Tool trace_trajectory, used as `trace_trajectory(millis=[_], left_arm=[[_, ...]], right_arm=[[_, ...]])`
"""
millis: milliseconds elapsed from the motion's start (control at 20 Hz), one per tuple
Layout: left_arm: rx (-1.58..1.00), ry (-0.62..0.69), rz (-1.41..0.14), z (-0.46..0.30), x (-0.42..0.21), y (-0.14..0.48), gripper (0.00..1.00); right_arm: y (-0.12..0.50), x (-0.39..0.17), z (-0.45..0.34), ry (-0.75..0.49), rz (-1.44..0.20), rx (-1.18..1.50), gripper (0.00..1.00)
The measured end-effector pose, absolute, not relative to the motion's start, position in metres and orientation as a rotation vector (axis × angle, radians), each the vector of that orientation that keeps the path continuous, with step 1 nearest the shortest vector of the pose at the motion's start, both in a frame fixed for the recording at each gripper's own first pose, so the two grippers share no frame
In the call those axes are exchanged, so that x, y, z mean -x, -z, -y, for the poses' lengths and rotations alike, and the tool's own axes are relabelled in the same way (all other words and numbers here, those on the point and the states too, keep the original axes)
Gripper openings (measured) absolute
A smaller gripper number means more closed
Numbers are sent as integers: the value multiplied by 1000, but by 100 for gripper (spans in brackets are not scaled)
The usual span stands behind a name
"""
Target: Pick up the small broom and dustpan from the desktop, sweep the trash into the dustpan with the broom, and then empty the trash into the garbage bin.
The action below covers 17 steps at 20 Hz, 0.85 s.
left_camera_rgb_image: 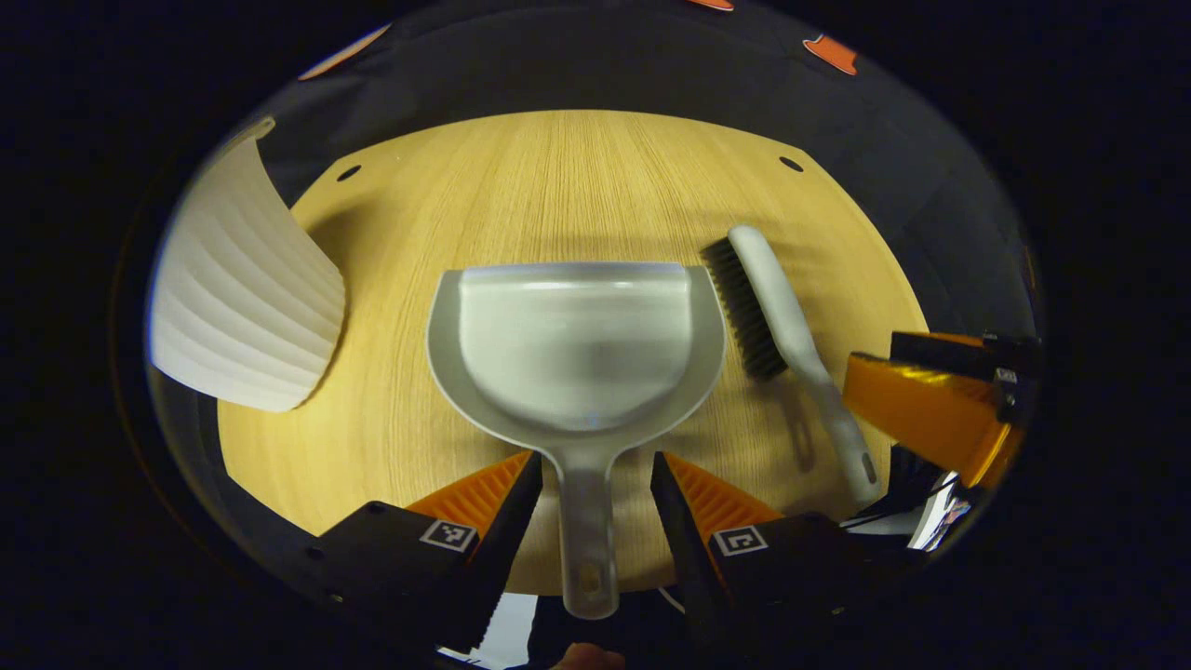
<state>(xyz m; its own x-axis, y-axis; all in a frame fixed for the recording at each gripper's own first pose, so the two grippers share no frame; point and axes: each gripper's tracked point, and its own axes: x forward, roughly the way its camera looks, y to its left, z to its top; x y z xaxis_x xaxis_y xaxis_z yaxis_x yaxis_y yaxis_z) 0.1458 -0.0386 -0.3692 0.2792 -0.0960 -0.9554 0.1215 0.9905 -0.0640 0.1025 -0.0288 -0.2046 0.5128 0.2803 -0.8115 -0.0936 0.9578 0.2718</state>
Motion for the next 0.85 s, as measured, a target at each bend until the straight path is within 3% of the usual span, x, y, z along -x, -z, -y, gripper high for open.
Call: trace_trajectory(millis=[200, 300, 600, 850], left_arm=[[-34, 111, -1066, 24, -203, 323, 81], [-38, 96, -946, 17, -231, 295, 98], [15, 50, -596, -31, -282, 219, 98], [18, -2, -284, -58, -277, 162, 98]], right_arm=[[164, -120, 43, -197, -865, -193, 97], [140, -130, 50, -183, -781, -197, 97], [58, -150, 85, -141, -480, -219, 96], [-3, -160, 101, -105, -245, -162, 96]])
